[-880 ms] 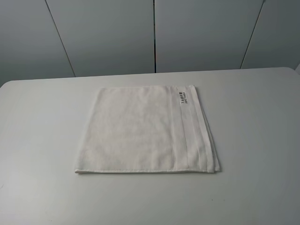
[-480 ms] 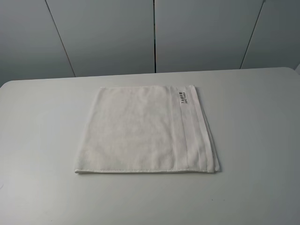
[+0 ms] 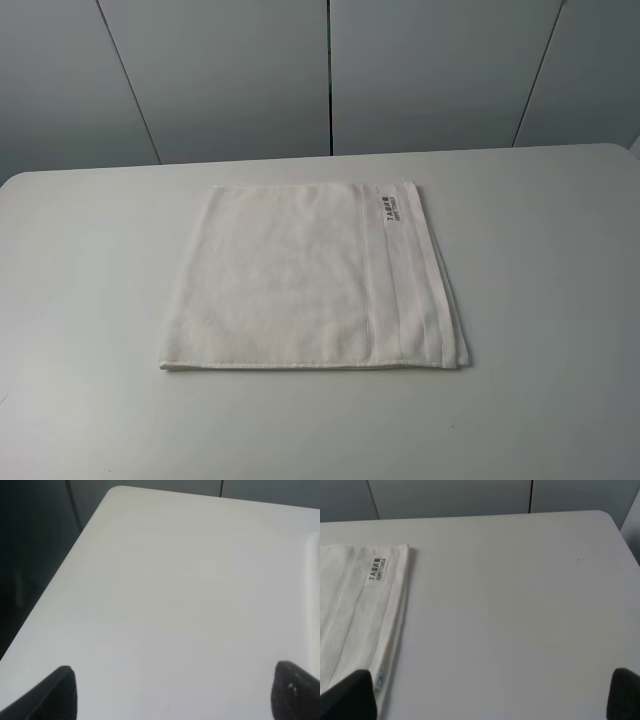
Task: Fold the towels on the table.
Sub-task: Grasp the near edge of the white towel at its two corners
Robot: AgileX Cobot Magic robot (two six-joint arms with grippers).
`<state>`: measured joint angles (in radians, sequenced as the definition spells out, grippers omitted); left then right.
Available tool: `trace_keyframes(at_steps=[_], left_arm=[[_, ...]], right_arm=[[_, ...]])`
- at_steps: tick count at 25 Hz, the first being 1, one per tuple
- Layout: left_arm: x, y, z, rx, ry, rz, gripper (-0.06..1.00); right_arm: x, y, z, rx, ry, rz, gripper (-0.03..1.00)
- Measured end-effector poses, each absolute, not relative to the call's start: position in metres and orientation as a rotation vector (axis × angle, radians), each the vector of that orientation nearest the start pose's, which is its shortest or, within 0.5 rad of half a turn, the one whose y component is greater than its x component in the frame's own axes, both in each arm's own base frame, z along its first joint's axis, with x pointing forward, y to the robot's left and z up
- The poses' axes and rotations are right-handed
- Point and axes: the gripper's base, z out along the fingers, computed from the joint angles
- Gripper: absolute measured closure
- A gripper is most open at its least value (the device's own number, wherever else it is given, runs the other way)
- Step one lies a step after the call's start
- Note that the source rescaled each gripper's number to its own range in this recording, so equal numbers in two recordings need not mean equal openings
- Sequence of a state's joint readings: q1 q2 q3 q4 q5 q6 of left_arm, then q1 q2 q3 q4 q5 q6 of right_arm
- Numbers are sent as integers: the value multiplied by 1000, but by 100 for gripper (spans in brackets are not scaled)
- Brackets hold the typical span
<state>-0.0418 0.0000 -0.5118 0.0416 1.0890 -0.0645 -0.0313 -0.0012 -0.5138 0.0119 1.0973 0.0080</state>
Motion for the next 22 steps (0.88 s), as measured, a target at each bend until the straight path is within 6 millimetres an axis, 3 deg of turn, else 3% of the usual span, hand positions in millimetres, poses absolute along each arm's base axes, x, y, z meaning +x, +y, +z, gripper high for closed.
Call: trace_keyframes(at_steps=[22], left_arm=[[-7, 4, 278, -26, 2060, -16, -6]], right_arm=[[-8, 2, 278, 39, 2065, 7, -3]])
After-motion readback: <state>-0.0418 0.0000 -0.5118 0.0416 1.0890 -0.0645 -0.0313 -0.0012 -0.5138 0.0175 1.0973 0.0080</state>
